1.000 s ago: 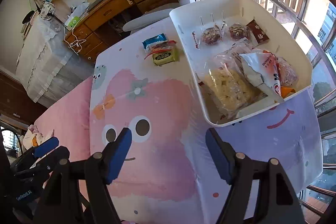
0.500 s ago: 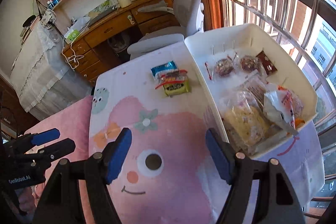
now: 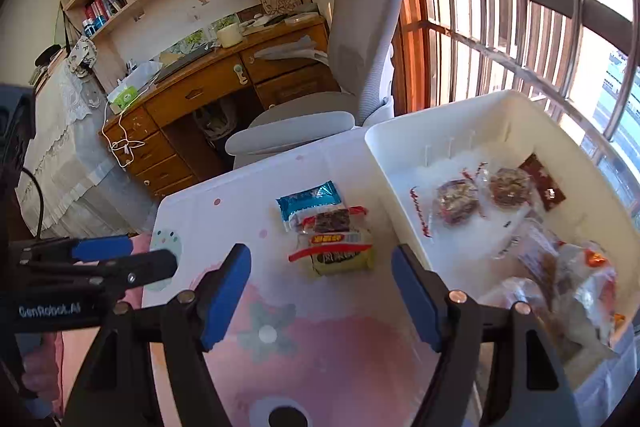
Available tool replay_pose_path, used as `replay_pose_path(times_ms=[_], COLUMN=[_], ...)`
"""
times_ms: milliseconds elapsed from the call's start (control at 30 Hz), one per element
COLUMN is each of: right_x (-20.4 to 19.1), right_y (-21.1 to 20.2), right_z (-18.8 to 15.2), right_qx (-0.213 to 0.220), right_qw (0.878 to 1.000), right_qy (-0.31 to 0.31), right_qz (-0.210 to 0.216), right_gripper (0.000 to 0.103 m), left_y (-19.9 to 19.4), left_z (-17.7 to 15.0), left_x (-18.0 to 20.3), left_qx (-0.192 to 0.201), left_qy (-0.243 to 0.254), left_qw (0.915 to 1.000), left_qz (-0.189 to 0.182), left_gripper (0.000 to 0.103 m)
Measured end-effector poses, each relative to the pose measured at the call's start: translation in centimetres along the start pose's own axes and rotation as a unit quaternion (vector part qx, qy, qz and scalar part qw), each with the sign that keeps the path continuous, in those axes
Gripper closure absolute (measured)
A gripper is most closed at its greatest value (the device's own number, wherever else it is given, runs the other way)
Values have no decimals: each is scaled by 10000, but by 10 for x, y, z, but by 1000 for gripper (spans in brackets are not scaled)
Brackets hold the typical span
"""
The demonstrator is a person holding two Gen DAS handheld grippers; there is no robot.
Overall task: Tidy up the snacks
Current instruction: 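Move the left tool to the blue packet while the right tool approaches the red-label pack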
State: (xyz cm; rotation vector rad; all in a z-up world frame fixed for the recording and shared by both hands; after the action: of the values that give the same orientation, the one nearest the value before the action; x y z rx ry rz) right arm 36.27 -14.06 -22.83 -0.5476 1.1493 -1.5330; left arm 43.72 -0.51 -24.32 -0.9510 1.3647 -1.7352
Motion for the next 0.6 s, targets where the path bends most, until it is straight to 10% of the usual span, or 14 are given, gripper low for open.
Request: replay_pose_path(times_ms=[600], right_x=[-10], right_y=[85], right_z=[9], right_qx=[93], right_qw=[9965], right_qy=[-455], right_qz=[-694], right_gripper=[29], left_y=[85], left_z=[101], left_x=[27], left_qx=[-89], left_qy=[1138], left_qw=[9934], left_qz=[-116], left_gripper=[32])
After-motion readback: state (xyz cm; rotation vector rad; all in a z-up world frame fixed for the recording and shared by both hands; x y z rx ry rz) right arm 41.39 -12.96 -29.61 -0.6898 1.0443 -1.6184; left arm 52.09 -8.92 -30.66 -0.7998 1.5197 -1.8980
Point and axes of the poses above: each gripper's, at about its wrist camera, not at the fingertips, and y roughly the way its jaws point, x to its right, z to its top, the point moved 10 cm from there along y, roughly the way its jaws point, and after that the axes turned 13 degrees about -x, right-handed, at the moved point
